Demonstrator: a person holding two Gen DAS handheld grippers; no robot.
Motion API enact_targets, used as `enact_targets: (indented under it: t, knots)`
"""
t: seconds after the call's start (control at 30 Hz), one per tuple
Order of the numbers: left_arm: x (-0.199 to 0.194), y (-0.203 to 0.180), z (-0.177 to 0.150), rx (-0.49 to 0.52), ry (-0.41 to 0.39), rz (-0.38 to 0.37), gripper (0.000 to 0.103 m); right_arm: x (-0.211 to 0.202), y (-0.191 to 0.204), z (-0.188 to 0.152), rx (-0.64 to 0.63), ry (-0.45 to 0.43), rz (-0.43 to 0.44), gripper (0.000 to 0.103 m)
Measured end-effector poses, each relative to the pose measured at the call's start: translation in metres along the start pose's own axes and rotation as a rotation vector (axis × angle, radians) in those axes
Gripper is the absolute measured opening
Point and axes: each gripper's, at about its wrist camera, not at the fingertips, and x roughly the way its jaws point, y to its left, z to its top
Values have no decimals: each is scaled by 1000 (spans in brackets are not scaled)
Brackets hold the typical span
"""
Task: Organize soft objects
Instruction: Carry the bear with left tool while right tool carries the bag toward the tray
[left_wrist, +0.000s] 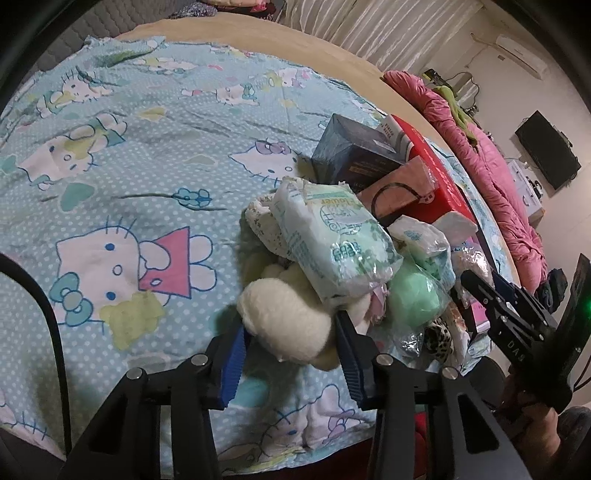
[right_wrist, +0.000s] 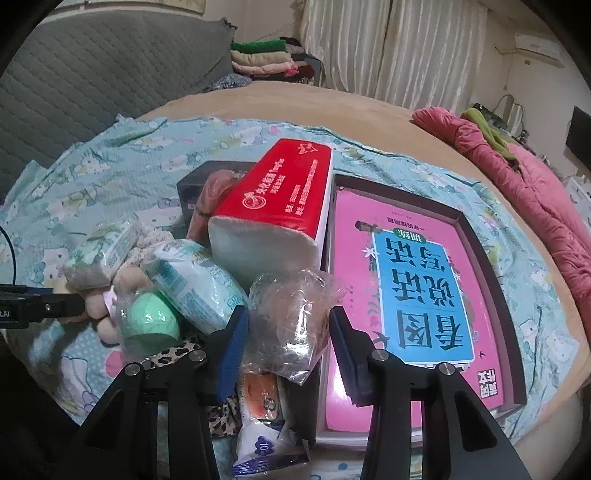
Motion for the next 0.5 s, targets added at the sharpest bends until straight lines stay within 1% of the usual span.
enact_targets:
  t: [0.2, 0.23, 0.33, 0.5]
  knots:
    - [-21, -13, -6, 39, -35, 32, 44, -11, -4, 0, 20, -32, 20, 46]
    - [-24, -15, -7, 48, -41, 39, 42, -12, -5, 0, 22, -35, 22, 46]
    - [-33, -22, -9, 73, -53, 81, 41, -16, -8, -1, 35, -44, 28, 46]
    - [-36, -20, -9, 59, -56, 88, 41, -19, -13, -1, 53, -52, 41, 46]
